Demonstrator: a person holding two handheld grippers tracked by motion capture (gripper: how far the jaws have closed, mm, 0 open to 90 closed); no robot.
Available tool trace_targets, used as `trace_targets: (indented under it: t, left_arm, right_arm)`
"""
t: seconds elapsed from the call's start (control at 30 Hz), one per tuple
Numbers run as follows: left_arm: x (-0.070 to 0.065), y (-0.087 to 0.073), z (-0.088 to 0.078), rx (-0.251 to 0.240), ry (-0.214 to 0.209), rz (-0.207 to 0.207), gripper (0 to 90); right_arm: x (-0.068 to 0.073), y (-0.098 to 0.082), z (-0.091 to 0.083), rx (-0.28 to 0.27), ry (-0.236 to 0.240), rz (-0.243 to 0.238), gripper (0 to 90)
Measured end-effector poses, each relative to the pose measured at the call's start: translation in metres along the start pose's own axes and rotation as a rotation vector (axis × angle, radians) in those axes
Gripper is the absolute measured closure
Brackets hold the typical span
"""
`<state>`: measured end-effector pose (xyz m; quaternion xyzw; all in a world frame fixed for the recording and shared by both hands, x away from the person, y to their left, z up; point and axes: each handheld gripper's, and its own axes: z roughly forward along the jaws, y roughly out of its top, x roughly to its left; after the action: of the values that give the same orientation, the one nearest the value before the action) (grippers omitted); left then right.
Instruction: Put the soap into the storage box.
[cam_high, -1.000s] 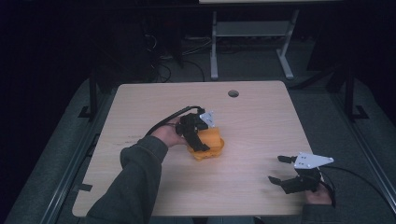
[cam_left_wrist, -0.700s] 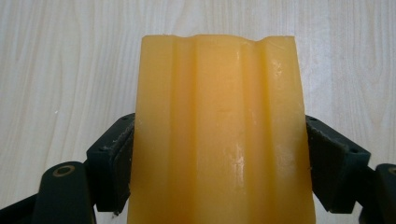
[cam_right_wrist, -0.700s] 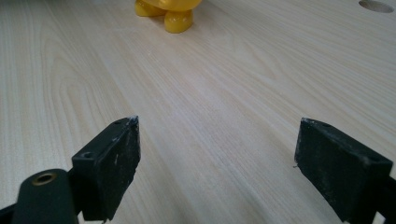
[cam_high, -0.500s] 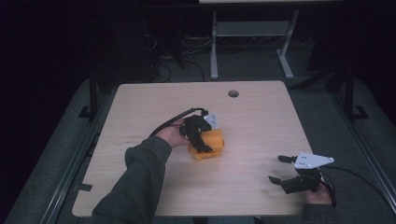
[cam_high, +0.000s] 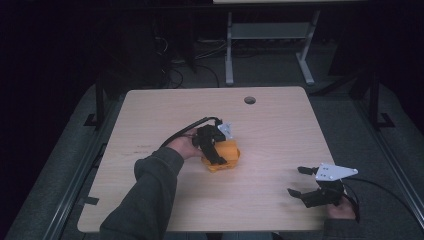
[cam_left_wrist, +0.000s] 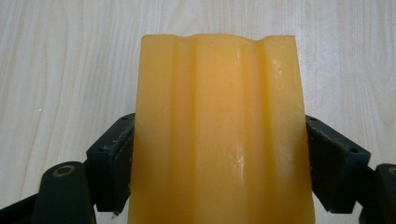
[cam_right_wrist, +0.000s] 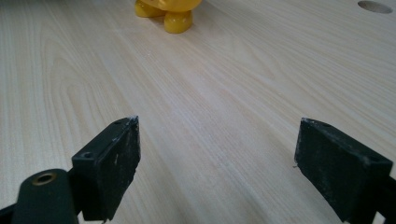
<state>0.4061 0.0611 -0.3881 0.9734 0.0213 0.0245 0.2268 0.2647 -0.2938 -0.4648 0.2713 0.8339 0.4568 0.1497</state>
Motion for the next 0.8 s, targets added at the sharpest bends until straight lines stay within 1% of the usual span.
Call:
trace_targets:
  t: [0.13,0.6,0.67,0.7,0.8]
  left_arm:
    - [0.0004,-0.0011,0.0021,0.002,-0.011,-0.002,20.8]
    - [0.0031,-0.0034,0.0031,-0.003,-0.015,-0.015,20.6]
    - [0.0039,-0.0037,0.0031,-0.004,-0.018,-0.022,20.5]
    - [0.0039,-0.0038,0.0034,-0.007,-0.022,-0.033,20.4]
    - [0.0037,-0.0039,0.0034,-0.007,-0.02,-0.034,20.4]
  right_arm:
    - [0.0001,0.0,0.0002,0.001,0.001,0.0,13.7]
    - [0.0005,0.0002,0.0008,0.003,0.004,0.001,13.7]
    - [0.0006,0.0002,0.0009,0.002,0.005,0.002,13.7]
    - [0.0006,0.0003,0.001,0.004,0.005,0.001,13.7]
    - [0.0008,0.0005,0.0012,0.006,0.006,0.0,13.7]
